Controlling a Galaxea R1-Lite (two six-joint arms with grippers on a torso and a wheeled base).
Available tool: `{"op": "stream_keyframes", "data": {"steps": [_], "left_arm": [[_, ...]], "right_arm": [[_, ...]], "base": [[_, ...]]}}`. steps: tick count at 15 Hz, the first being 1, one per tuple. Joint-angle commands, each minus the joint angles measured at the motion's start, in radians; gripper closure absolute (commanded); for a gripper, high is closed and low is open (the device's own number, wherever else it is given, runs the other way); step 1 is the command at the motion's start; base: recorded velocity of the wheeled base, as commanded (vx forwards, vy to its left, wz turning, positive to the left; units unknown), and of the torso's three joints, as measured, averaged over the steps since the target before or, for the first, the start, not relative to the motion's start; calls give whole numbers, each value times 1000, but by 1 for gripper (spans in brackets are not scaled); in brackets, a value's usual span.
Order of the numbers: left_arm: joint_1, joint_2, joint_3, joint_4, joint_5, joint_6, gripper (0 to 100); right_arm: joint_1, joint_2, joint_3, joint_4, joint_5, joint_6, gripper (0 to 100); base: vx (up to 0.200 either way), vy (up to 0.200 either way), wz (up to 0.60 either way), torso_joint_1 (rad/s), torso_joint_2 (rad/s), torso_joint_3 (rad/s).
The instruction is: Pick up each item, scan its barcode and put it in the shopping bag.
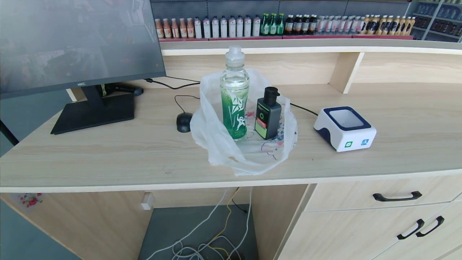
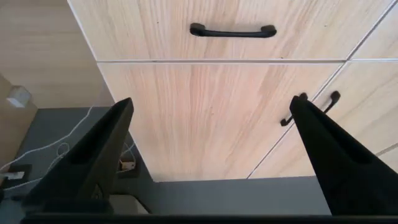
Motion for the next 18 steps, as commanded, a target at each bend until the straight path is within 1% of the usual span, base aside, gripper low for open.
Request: {"op": "stream_keyframes", "data": {"steps": [1, 2, 4, 5, 6, 8, 14, 15, 18], "left_arm": [[1, 0, 0, 0, 0, 0, 0], [1, 0, 0, 0, 0, -2, 0], [1, 0, 0, 0, 0, -3, 0], [1, 0, 0, 0, 0, -3, 0], [1, 0, 0, 0, 0, -3, 0], [1, 0, 0, 0, 0, -6, 0], [1, 0, 0, 0, 0, -3, 0], [1, 0, 0, 0, 0, -3, 0], [1, 0, 0, 0, 0, -3, 0]], "right_arm": [[-181, -76, 8, -6, 6, 57, 0], [-173, -78, 18, -27, 0, 94, 0], [-173, -78, 20, -29, 46, 68, 0], [-170, -79, 21, 0, 191, 8, 0], [-170, -79, 21, 14, 228, -27, 0], [-52, -93, 21, 12, 222, -34, 0], [-78, -122, 21, 14, 219, 0, 0], [-100, -165, 21, 14, 218, -8, 0], [-101, -165, 21, 14, 207, 11, 0]], "base": [[0, 0, 0, 0, 0, 0], [0, 0, 0, 0, 0, 0], [0, 0, 0, 0, 0, 0], [0, 0, 0, 0, 0, 0], [0, 0, 0, 0, 0, 0], [0, 0, 0, 0, 0, 0], [0, 0, 0, 0, 0, 0], [0, 0, 0, 0, 0, 0], [0, 0, 0, 0, 0, 0]]}}
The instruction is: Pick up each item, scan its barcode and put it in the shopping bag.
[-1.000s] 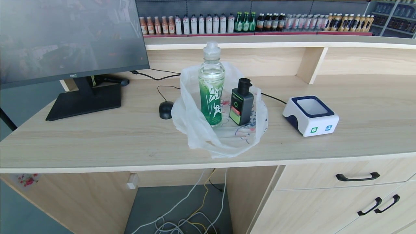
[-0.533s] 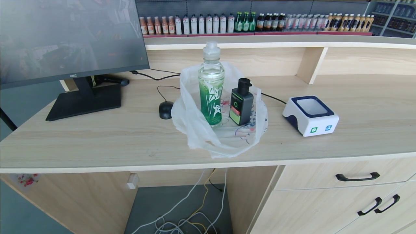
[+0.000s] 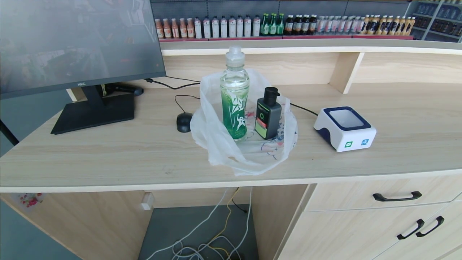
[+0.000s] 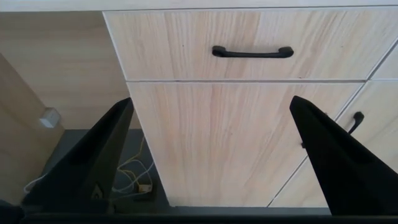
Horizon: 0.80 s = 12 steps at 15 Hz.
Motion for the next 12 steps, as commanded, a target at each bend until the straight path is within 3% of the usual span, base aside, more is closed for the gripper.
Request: {"op": "stream_keyframes", "data": {"steps": [1, 6, 9, 12], "left_arm": [[0, 0, 0, -1, 0, -1, 0], [0, 0, 0, -1, 0, -3, 0], [0, 0, 0, -1, 0, 2, 0], [0, 0, 0, -1, 0, 0, 0]], "right_arm": [[0, -6, 0, -1, 0, -1, 0], [0, -6, 0, -1, 0, -1, 0], [0, -6, 0, -1, 0, -1, 0], [-2, -6, 0, -1, 0, -1, 0]], "base": [[0, 0, 0, 0, 0, 0], [0, 0, 0, 0, 0, 0], [-200, 0, 0, 9, 4, 1], [0, 0, 0, 0, 0, 0]]}}
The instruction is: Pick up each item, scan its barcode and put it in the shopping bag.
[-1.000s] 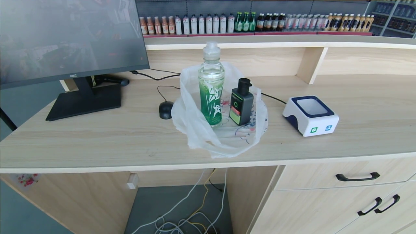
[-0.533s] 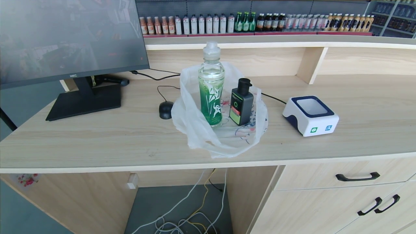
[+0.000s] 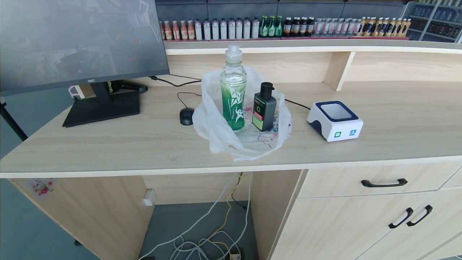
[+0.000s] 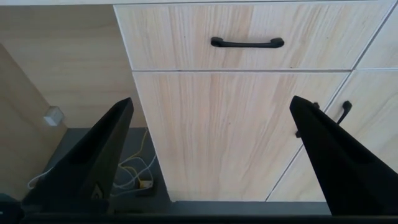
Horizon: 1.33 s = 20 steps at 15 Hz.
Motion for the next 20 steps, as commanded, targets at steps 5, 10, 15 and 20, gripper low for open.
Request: {"op": "stream_keyframes", "data": {"steps": [5, 10, 15, 20], "left_arm": [[0, 0, 0, 1, 0, -4, 0], [0, 0, 0, 1, 0, -7, 0], [0, 0, 0, 1, 0, -10, 0], [0, 0, 0, 1, 2, -12, 0]], "right_arm": [[0, 0, 0, 0, 0, 0, 0], [0, 0, 2, 0, 0, 0, 0], [0, 0, 0, 0, -1, 1, 0], [0, 0, 0, 0, -1, 4, 0]], "base": [[0, -200, 0, 8, 7, 0], [0, -200, 0, 4, 3, 0], [0, -200, 0, 1, 0, 0], [0, -200, 0, 4, 2, 2]]}}
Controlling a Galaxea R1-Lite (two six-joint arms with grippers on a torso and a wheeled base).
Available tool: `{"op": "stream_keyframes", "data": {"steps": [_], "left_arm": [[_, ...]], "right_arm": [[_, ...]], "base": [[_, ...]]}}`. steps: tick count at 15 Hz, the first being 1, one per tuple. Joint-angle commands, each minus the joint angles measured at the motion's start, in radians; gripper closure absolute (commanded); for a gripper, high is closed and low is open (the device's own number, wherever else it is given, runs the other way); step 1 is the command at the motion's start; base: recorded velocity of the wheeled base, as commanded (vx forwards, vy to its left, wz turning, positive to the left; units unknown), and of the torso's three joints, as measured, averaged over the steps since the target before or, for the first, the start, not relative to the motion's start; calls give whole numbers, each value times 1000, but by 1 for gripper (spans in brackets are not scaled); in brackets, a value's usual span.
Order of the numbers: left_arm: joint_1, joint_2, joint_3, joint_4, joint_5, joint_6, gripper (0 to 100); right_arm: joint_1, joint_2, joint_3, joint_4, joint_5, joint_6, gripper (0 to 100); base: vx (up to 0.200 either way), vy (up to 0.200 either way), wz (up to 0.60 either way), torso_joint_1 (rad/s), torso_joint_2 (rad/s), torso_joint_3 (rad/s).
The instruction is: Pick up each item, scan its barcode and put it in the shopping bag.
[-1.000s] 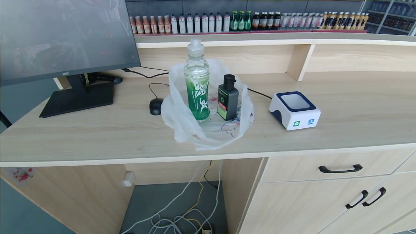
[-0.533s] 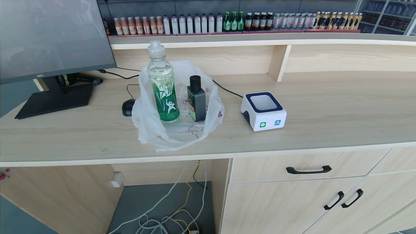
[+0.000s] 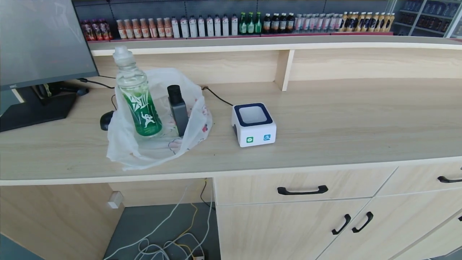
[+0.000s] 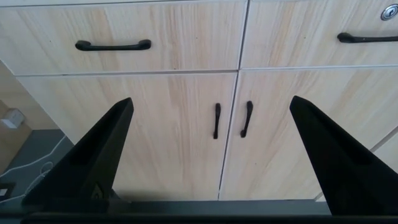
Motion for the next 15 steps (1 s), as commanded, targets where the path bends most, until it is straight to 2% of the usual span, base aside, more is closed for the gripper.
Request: {"op": "stream_keyframes", "data": {"steps": [1, 4, 15], "left_arm": [[0, 0, 0, 0, 2, 0, 0], [0, 0, 0, 0, 0, 1, 0], [0, 0, 0, 0, 0, 9, 0]], "right_arm": [[1, 1, 0, 0, 1, 0, 0], [0, 1, 0, 0, 1, -2, 0], [0, 1, 1, 0, 1, -3, 0]], "base": [[0, -200, 0, 2, 2, 2], [0, -200, 0, 1, 4, 7], [0, 0, 0, 0, 0, 0]]}}
